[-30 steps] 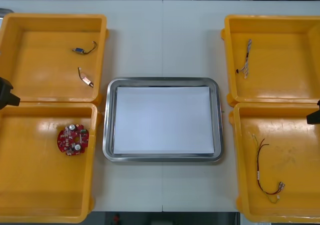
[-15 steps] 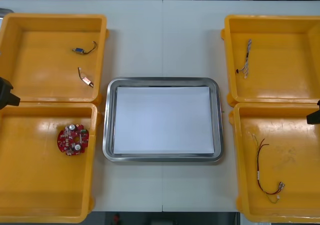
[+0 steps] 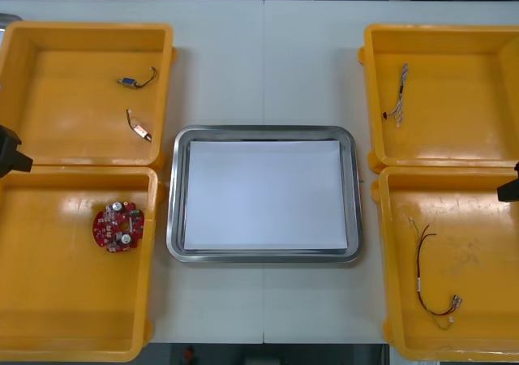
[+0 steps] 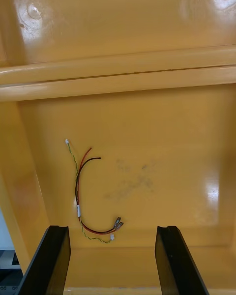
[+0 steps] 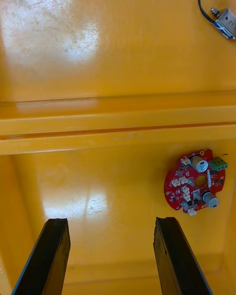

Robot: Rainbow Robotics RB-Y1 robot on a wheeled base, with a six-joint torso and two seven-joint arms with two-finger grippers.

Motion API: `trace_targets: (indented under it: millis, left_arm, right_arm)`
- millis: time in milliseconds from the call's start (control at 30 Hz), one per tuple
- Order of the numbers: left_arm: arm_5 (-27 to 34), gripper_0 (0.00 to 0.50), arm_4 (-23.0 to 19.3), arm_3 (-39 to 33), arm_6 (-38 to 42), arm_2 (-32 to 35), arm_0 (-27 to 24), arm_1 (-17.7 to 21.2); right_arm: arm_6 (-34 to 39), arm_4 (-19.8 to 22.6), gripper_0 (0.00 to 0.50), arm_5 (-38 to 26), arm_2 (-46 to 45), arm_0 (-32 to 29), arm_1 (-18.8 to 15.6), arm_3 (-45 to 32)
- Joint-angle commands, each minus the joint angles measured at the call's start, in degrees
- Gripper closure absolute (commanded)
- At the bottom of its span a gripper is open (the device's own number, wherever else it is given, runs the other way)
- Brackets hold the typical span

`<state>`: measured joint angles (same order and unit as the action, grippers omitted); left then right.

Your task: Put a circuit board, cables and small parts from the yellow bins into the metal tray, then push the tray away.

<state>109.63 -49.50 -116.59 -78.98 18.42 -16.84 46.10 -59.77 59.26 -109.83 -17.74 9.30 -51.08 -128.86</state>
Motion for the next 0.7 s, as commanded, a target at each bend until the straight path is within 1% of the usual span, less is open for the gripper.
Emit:
trace_targets:
  millis: [33, 67, 167, 200, 267, 400, 533, 633, 700]
  left_arm:
    - [0.37, 0.000, -0.43, -0.48, 1.02, 1.62, -1.44, 2.59]
    - [0.37, 0.000, -0.43, -0.48, 1.02, 1.62, -1.44, 2.59]
    - [0.37, 0.000, -0.43, -0.48, 1.02, 1.62, -1.44, 2.59]
    - [0.37, 0.000, -0.78, 0.31, 0.93, 0.21, -0.38, 0.66]
    - [0.37, 0.000, -1.04, 0.31, 0.75, -0.05, -0.56, 0.05]
    - [0.37, 0.000, -2.01, -0.48, -0.12, -0.32, -1.08, 0.49]
    - [0.37, 0.000, -3.15, -1.36, -5.66, -0.67, -0.82, 0.57]
    - [0.37, 0.000, -5.17, -1.44, -9.27, -0.75, -0.56, 0.84]
    - [0.37, 0.000, -7.02, -1.44, -12.08, -0.75, 0.15, 1.19]
  right_arm:
    - [-1.49, 0.51, 0.000, -0.17, -0.98, -1.57, -1.39, -1.22]
    - [-1.57, 0.51, 0.000, -0.17, -0.89, -1.74, -0.87, -1.13]
    - [-1.49, 0.33, 0.000, -0.17, -0.81, -1.66, -0.87, -1.31]
    - [-1.49, 0.33, 0.000, -0.17, -0.81, -1.66, -0.78, -1.40]
    - [-1.49, 0.60, 0.000, -0.17, -0.81, -1.83, -0.78, -1.40]
    - [-1.75, 1.04, 0.000, -0.17, -0.81, -2.01, -0.69, -1.40]
    - [-1.40, 0.95, 0.000, -0.17, -0.81, -4.64, -0.34, -3.77]
    - [-1.31, -0.72, 0.000, -0.17, -0.81, -6.93, 0.01, -6.14]
    - [-1.13, -1.86, 0.000, -0.17, -0.81, -8.60, 0.98, -7.73]
